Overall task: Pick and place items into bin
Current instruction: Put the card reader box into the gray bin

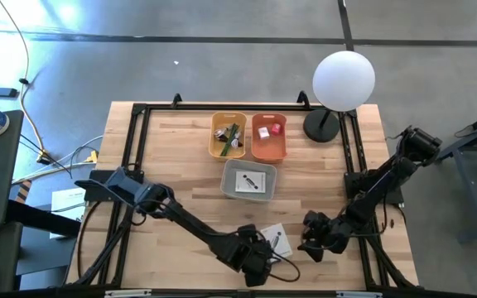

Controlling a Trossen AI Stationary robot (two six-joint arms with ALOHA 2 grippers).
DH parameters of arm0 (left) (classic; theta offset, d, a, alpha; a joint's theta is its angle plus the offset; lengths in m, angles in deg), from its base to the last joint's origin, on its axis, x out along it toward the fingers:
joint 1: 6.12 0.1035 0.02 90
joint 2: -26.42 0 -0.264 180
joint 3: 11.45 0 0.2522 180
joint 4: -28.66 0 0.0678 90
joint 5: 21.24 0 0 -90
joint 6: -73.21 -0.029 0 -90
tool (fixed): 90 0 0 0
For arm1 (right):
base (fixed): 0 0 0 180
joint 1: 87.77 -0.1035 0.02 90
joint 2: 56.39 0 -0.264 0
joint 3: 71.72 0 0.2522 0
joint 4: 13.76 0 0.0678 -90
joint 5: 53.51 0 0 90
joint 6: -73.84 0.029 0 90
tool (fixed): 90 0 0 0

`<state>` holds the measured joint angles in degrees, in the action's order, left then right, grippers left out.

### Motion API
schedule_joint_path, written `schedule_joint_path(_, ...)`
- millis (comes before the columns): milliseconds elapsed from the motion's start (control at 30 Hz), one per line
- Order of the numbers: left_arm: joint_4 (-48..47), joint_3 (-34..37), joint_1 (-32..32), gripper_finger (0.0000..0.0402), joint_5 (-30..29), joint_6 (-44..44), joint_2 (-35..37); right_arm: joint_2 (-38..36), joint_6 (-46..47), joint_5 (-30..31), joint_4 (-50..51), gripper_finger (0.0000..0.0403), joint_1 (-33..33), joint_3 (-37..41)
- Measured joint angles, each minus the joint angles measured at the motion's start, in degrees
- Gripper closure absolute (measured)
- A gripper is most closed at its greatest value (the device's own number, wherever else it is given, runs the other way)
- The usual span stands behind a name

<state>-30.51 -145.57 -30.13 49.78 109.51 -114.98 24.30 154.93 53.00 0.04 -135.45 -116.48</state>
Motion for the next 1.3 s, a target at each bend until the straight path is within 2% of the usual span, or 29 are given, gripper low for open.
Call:
schedule_joint_path(167, 0.2, 0.1, 0.4, 0.0169, 0.1, 0.0, -0.9, 4.0, 2.6, -2.5, -5.1, 0.0172, 2.7, 0.0)
schedule_joint_path(333, -0.4, 0.1, 0.6, 0.0184, -0.1, 0.0, -1.5, 7.8, 2.7, -3.9, -11.5, 0.0172, 4.9, 0.0)
schedule_joint_path(667, 1.6, 0.0, 0.8, 0.0213, -3.2, 0.0, -0.7, 9.4, 2.8, -5.1, -11.4, 0.0172, 5.7, 0.0)
schedule_joint_path(1033, 3.4, 0.0, 2.1, 0.0201, -3.4, -0.5, -0.7, 9.4, 2.4, -5.5, -11.6, 0.0172, 7.5, 0.0)
schedule_joint_path(1300, 4.9, 0.0, 3.2, 0.0208, -1.8, -1.5, -1.3, 9.4, 2.0, -6.2, -11.6, 0.0172, 7.7, 0.0)
